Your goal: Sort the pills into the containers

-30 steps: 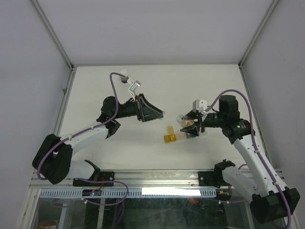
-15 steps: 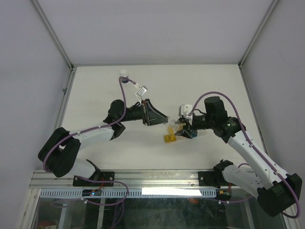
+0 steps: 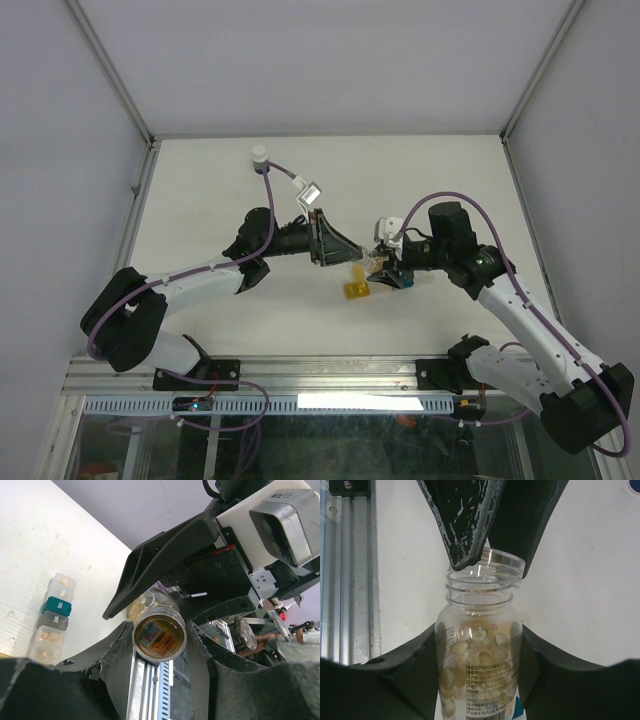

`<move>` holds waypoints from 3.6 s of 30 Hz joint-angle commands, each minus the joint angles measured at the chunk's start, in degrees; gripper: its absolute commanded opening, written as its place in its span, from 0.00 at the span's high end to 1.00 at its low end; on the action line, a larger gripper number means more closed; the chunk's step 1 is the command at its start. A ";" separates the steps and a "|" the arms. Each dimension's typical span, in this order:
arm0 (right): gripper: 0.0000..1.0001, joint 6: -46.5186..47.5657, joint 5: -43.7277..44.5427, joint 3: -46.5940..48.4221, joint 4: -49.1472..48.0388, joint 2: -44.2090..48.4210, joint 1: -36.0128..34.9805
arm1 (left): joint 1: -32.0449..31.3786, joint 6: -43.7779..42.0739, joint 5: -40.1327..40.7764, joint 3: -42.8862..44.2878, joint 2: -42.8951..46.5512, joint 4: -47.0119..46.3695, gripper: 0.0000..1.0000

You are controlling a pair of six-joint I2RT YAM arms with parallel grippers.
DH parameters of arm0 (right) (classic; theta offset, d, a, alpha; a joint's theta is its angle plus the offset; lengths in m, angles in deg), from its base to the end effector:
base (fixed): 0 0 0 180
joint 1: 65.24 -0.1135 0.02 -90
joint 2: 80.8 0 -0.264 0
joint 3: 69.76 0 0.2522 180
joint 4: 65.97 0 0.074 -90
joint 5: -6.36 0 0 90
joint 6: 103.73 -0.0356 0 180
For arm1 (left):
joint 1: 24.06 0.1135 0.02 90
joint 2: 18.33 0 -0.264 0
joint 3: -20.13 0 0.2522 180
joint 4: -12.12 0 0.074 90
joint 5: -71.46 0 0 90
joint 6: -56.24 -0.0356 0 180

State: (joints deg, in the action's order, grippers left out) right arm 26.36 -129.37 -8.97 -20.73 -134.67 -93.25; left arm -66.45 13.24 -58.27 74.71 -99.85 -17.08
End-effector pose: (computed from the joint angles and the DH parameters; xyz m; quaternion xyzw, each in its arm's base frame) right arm 0.1578 0.1128 0.2958 -0.6047 0.5923 0.3055 0.4362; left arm 0.2115 -0.2239 0.2644 0.2186 0.6611 -0.6443 0.3163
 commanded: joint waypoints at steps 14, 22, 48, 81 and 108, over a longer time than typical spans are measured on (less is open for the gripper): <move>1.00 -5.92 7.77 3.70 -4.96 -1.83 -0.64 | -5.63 -11.71 13.55 6.28 4.08 18.01 0.78; 1.00 -7.31 4.51 4.17 -5.09 -2.06 0.05 | -6.58 -13.39 12.38 7.41 2.72 20.97 0.80; 1.00 -6.85 -17.98 3.25 -3.25 1.40 9.85 | -7.97 -61.66 -11.72 15.46 1.34 34.86 0.51; 1.00 -2.92 -15.96 3.11 -0.56 1.26 10.43 | -6.35 -16.03 20.97 7.11 14.90 23.89 0.18; 1.00 -3.05 -15.21 2.90 -0.79 1.13 10.43 | -10.82 -19.72 14.35 17.47 5.45 30.95 0.56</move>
State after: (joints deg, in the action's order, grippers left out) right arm 22.60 -144.34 -8.38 -19.31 -133.71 -83.08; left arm -76.35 -5.10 -41.13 89.03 -93.99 13.06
